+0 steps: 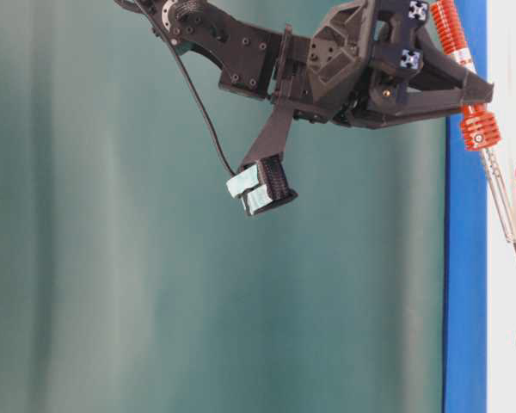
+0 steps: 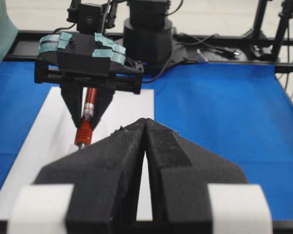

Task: Touch the tip of the soldering iron to the mark.
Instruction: 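Raise the iron and move it right above the strip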

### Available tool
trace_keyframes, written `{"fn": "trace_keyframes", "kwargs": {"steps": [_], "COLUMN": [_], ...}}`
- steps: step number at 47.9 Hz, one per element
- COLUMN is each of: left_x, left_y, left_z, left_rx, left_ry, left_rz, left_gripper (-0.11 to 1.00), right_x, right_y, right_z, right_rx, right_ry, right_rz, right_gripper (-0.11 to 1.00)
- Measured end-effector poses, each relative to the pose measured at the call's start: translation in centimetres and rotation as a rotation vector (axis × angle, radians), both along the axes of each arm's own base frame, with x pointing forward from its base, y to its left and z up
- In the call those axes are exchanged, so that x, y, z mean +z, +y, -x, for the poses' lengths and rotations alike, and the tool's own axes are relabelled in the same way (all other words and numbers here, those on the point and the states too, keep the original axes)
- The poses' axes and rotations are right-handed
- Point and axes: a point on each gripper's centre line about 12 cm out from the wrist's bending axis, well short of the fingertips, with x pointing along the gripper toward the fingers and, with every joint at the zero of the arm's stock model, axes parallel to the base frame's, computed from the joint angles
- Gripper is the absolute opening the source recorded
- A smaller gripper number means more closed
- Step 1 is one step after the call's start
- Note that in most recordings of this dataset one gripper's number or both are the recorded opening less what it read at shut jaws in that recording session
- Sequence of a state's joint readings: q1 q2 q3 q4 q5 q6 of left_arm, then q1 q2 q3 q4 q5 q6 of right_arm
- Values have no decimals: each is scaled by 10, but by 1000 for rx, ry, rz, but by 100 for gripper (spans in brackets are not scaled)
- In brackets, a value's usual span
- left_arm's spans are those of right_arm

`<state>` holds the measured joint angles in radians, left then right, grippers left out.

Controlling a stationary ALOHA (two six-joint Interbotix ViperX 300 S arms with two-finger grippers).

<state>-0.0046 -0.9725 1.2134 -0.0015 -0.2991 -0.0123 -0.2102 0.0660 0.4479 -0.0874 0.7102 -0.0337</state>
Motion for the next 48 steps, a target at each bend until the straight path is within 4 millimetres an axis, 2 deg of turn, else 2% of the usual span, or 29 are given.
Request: {"fn": "trace_keyframes", "kwargs": {"steps": [15,20,35,44,48], "left_x": [0,1,0,0,1], "left_y": [0,0,0,0,0], "left_z": [0,0,0,0,0], "left_rx": [0,0,0,0,0], "left_ry": [0,-2,0,0,-2], "left_rz": [-1,0,-1,-1,0], "left_gripper": [0,0,0,0,0], "right_x": [4,22,93,115,117], "right_y": [0,0,-3,-5,-5], "right_z": [1,1,8,13,13], "right_rx": [0,1,9,10,10], "right_ry": [-7,-51,-168,-174,-173], "right_rz": [2,12,82,116,118], "right_gripper": [6,6,6,6,6]}}
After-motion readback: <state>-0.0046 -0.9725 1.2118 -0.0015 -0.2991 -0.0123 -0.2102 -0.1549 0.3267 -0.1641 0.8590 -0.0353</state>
